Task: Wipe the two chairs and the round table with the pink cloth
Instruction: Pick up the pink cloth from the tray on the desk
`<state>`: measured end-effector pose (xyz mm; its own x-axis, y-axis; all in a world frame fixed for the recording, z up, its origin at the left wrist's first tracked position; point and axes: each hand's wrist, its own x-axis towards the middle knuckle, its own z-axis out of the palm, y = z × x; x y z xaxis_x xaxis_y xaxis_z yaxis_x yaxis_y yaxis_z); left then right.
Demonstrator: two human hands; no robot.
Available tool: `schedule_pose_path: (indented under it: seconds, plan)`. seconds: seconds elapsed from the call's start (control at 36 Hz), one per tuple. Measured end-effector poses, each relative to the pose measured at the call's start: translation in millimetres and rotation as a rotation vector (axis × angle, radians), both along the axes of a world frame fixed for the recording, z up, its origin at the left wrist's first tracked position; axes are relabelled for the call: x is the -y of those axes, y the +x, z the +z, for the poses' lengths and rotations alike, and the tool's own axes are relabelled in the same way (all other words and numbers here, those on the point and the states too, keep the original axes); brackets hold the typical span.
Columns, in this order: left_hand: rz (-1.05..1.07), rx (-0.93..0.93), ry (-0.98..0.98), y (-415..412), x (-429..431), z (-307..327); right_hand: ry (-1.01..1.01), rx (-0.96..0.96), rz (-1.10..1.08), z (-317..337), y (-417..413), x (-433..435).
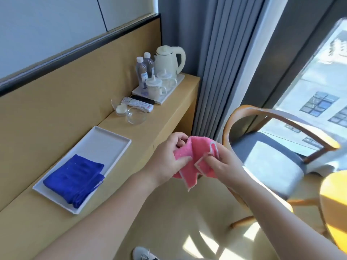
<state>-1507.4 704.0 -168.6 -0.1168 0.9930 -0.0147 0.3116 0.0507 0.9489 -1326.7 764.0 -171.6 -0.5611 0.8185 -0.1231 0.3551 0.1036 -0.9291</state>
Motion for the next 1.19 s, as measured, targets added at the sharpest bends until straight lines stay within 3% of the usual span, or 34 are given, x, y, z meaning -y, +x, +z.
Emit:
schedule_pose_path:
  seconds: [0.28,0.44,0.61,0.81,1.03,1.19]
  plan:
    - [0.116,-0.359,0.058,139.7,-44.8,-3.3,-0.236,-0.016,-0.344,-5.2,152.8,-43.2]
    - [0.036,-0.465,0.049,181.2,-68.0,-4.9,-0.147,0.028,-0.388,-4.4,208.1,-62.0]
    - [0.003,-0.431,-0.015,199.3,-97.3,-14.9,-0.092,0.108,-0.362,-14.8,238.3,-88.7]
    - [-0.118,-0.385,-0.153,195.2,-164.1,-37.5,0.031,0.374,-0.25,-34.3,257.7,-148.5]
    - [-0.158,-0.403,-0.221,201.6,-209.7,-67.7,0.131,0.468,-0.385,-49.7,251.7,-193.0]
    - [-0.17,-0.289,-0.347,221.8,-248.3,-88.0,0.011,0.405,-0.453,-62.6,245.5,-233.0]
